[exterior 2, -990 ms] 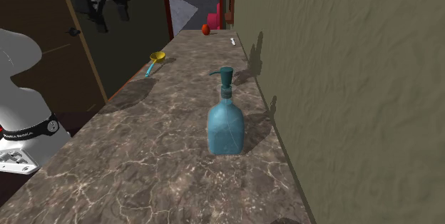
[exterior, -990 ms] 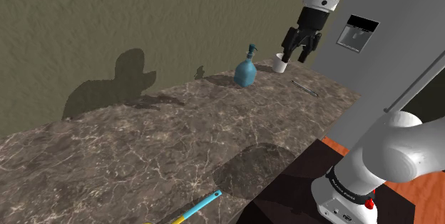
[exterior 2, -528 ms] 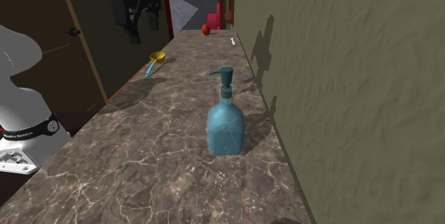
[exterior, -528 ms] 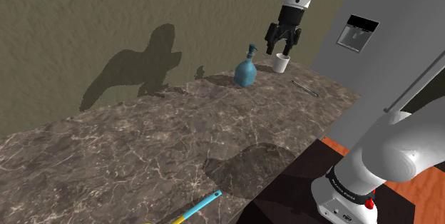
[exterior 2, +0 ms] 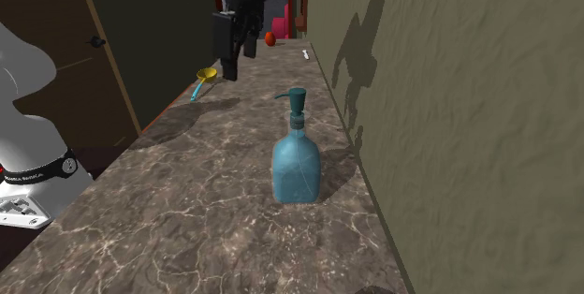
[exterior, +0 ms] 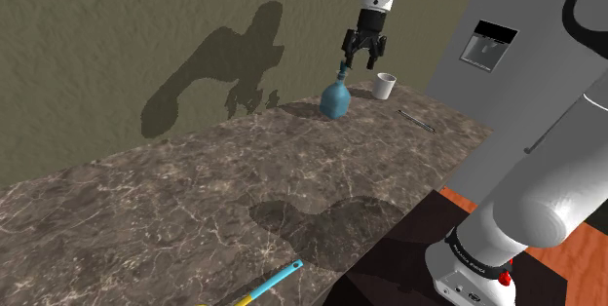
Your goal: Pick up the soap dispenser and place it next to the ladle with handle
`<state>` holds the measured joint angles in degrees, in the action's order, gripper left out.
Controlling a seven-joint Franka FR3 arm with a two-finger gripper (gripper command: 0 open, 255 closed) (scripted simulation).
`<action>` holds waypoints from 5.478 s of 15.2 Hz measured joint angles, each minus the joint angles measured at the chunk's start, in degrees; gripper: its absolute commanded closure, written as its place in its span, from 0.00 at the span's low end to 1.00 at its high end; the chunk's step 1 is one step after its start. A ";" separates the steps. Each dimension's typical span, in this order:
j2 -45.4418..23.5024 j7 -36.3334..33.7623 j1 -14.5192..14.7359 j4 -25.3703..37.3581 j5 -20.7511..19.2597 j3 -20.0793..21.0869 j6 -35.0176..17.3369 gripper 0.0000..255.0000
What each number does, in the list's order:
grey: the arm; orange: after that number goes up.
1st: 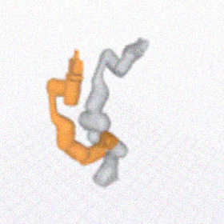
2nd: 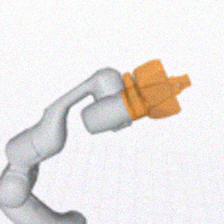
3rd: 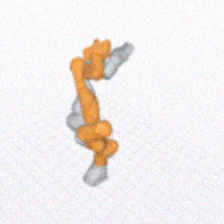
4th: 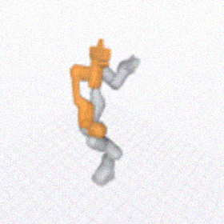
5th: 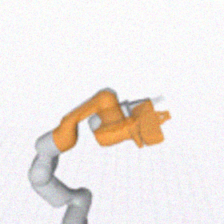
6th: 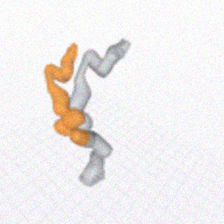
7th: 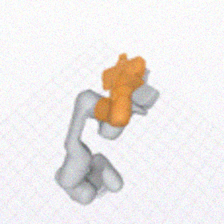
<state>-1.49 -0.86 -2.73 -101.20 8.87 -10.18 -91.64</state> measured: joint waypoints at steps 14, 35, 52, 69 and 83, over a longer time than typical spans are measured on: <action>-31.98 2.33 -5.88 36.07 5.07 -1.18 10.90 0.00; -30.32 2.66 -5.02 30.22 4.89 -1.21 6.70 1.00; -33.37 0.38 -6.88 47.62 5.58 -0.89 20.82 1.00; -16.79 -8.42 2.49 27.69 4.75 0.75 15.78 1.00; -1.21 -24.89 13.72 6.00 5.99 8.13 5.56 1.00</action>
<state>-2.70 -25.75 10.99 -95.20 14.86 -2.05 -86.07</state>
